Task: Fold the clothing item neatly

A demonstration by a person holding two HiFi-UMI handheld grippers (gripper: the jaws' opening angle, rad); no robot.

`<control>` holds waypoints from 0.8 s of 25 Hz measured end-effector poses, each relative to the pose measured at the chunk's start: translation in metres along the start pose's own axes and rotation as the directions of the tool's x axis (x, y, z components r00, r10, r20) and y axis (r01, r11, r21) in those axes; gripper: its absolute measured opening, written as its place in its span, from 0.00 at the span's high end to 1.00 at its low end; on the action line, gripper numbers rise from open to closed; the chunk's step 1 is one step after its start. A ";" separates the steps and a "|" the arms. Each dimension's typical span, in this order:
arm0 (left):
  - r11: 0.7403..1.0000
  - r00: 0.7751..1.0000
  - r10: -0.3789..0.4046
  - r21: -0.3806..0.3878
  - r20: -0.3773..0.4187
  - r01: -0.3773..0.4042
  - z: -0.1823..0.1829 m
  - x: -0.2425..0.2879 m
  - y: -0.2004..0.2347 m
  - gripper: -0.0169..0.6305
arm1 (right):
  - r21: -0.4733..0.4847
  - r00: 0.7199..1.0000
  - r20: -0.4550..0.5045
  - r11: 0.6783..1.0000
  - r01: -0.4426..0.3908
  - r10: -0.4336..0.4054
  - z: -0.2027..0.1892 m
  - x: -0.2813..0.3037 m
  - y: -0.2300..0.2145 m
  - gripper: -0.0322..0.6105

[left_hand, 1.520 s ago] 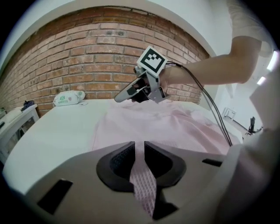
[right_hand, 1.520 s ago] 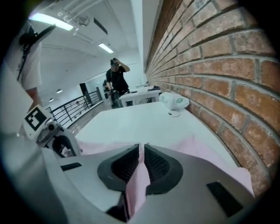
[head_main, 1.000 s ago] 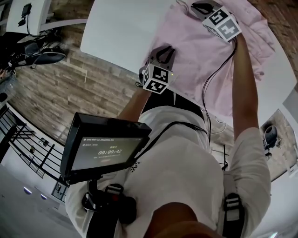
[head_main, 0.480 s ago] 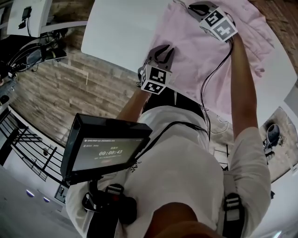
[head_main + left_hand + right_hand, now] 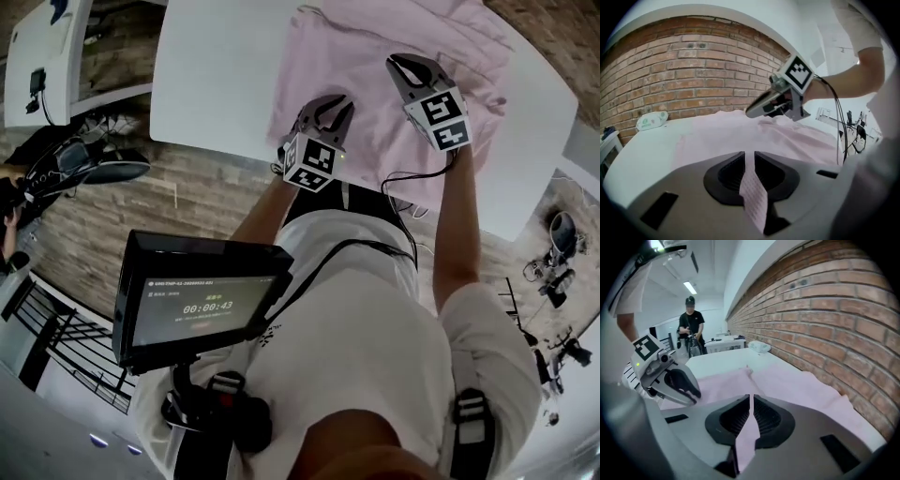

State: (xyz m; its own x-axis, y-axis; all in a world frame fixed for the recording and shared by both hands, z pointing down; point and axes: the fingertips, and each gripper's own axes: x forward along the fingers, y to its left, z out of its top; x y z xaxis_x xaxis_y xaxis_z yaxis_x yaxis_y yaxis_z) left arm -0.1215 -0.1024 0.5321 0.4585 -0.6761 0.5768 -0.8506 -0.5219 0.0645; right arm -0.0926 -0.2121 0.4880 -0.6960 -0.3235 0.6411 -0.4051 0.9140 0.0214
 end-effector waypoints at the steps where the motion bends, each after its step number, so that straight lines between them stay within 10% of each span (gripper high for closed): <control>1: 1.000 1.000 -0.017 0.022 0.006 0.017 0.002 0.001 -0.005 0.90 | 0.037 0.999 -0.014 0.998 0.046 -0.046 -0.019 -0.019 -0.001 0.90; 7: 0.992 0.997 -0.061 0.111 -0.042 0.065 -0.012 0.019 -0.036 0.91 | 0.175 0.942 -0.123 0.927 0.330 -0.312 -0.139 -0.119 -0.024 0.90; 13: 0.981 0.992 -0.060 0.178 -0.111 0.079 -0.026 0.032 -0.034 0.90 | 0.202 0.805 -0.217 0.782 0.590 -0.552 -0.228 -0.146 -0.107 0.90; 17: 0.989 0.994 -0.056 0.129 -0.090 0.067 -0.018 0.024 -0.020 0.90 | 0.174 0.753 -0.195 0.734 0.657 -0.629 -0.207 -0.168 -0.133 0.94; 20: 0.991 1.000 0.011 0.133 0.012 -0.013 0.014 0.011 0.006 0.90 | 0.192 0.785 -0.137 0.761 0.620 -0.605 -0.186 -0.167 -0.131 0.94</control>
State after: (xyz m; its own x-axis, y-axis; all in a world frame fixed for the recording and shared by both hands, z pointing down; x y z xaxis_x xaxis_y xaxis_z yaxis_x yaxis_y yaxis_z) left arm -0.1177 -0.1208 0.5274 0.4518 -0.6883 0.5676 -0.8146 -0.5777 -0.0521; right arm 0.1866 -0.2320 0.5209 -0.2201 -0.7732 0.5948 -0.8533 0.4481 0.2667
